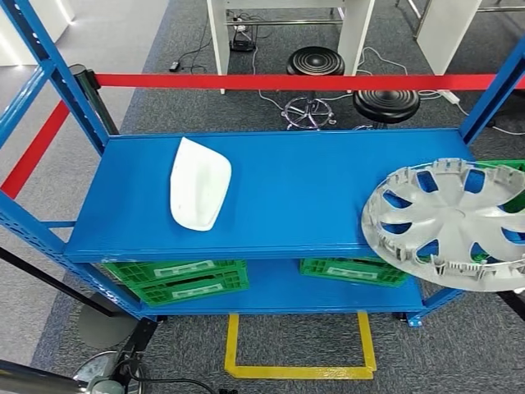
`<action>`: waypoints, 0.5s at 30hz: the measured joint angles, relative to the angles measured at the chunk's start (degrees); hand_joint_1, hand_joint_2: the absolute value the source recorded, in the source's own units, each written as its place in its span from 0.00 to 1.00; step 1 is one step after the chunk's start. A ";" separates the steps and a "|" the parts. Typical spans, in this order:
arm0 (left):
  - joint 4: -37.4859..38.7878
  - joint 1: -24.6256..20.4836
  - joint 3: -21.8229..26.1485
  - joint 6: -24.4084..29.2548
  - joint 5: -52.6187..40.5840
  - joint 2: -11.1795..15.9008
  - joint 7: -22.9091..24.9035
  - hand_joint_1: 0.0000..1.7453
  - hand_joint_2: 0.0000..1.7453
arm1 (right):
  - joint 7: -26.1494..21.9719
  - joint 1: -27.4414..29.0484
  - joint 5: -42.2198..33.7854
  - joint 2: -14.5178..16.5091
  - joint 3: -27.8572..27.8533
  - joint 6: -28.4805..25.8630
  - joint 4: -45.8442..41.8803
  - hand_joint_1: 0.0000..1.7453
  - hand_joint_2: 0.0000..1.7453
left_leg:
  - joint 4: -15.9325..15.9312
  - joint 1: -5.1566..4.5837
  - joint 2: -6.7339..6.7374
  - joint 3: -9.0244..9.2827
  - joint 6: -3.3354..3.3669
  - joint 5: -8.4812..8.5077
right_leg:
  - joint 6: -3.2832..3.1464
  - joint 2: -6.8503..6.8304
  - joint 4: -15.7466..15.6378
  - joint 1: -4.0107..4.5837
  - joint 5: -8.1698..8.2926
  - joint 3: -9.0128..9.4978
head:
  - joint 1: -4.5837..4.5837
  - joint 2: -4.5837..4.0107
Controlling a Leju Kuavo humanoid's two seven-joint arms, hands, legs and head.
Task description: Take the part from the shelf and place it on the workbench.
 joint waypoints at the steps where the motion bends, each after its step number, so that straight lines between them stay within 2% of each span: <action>1: 0.00 -0.02 -0.01 0.00 0.00 0.01 0.04 0.00 0.00 | 0.13 -0.07 0.20 0.00 0.10 -0.47 0.31 0.00 0.00 | -2.50 0.01 0.01 1.09 0.00 1.89 | 0.07 0.04 0.02 -0.04 -0.03 0.05 | 0.01 0.00; 3: 0.00 -0.12 -0.04 -0.01 0.00 -0.01 0.08 0.00 0.00 | 0.21 -0.27 0.30 -0.01 0.22 -0.96 0.80 0.00 0.00 | -10.19 0.05 0.01 4.63 0.10 5.74 | 0.46 0.12 0.19 -0.01 -0.14 0.04 | -0.01 0.00; 4: 0.00 -0.18 -0.08 -0.01 -0.01 -0.02 0.08 0.00 0.00 | 0.23 -0.42 0.28 -0.01 0.27 -1.05 1.00 0.00 0.00 | -13.01 0.06 -0.02 5.89 0.30 6.71 | 0.77 0.19 0.29 0.07 -0.16 -0.07 | 0.03 0.00; 5: 0.00 -0.21 -0.10 -0.01 -0.02 -0.04 0.08 0.00 0.00 | 0.25 -0.57 0.26 -0.02 0.32 -1.11 1.17 0.00 0.00 | -14.51 0.03 -0.05 6.49 0.57 6.99 | 1.09 0.26 0.34 0.16 -0.13 -0.21 | 0.03 0.00; 8: 0.00 -0.22 -0.14 -0.01 -0.07 -0.08 0.08 0.00 0.00 | 0.30 -0.77 0.30 -0.04 0.47 -1.72 1.60 0.00 0.00 | -15.10 0.02 -0.07 6.46 1.75 7.06 | 2.05 0.36 0.11 0.09 0.00 -0.42 | 0.04 0.00; 9: 0.00 -0.25 -0.14 -0.01 -0.08 -0.07 0.08 0.00 0.00 | 0.30 -0.77 0.46 -0.05 0.51 -2.28 1.71 0.00 0.00 | -15.23 0.11 -0.05 6.51 2.16 7.16 | 2.33 0.32 0.72 0.03 -0.49 -0.78 | 0.15 0.00; 10: 0.00 -0.30 -0.14 -0.01 -0.09 -0.05 0.08 0.00 0.00 | 0.32 -0.78 0.69 -0.07 0.55 -3.01 1.78 0.00 0.00 | -15.35 0.24 -0.02 6.58 2.49 7.23 | 2.58 0.29 2.52 0.01 -1.59 -1.67 | 0.24 0.00; 11: 0.00 -0.32 -0.14 -0.01 -0.11 -0.05 0.08 0.00 0.00 | 0.33 -0.77 0.92 -0.07 0.58 -3.66 1.83 0.00 0.00 | -15.39 0.28 0.00 6.62 2.72 7.24 | 2.77 0.25 5.66 -0.01 -3.24 -3.19 | 0.33 0.00; 13: 0.00 -0.29 -0.14 -0.01 -0.15 -0.08 0.08 0.00 0.00 | 0.37 -0.70 1.23 -0.01 0.66 -4.38 1.90 0.00 0.00 | -15.38 0.25 0.01 6.63 2.93 7.16 | 3.04 0.24 13.64 -0.03 -6.62 -7.01 | 0.39 0.00; 14: 0.00 -0.28 -0.14 -0.01 -0.16 -0.10 0.08 0.00 0.00 | 0.36 -0.63 1.25 0.04 0.72 -4.42 1.93 0.00 0.00 | -15.37 0.26 0.01 6.67 2.94 7.12 | 3.12 0.24 16.20 -0.07 -7.23 -8.32 | 0.39 0.00; 15: 0.00 -0.27 -0.14 -0.01 -0.17 -0.11 0.08 0.00 0.00 | 0.37 -0.59 1.24 0.08 0.78 -4.42 1.96 0.00 0.00 | -15.35 0.29 0.00 6.74 2.91 7.07 | 3.19 0.23 16.61 -0.14 -6.72 -8.62 | 0.40 0.00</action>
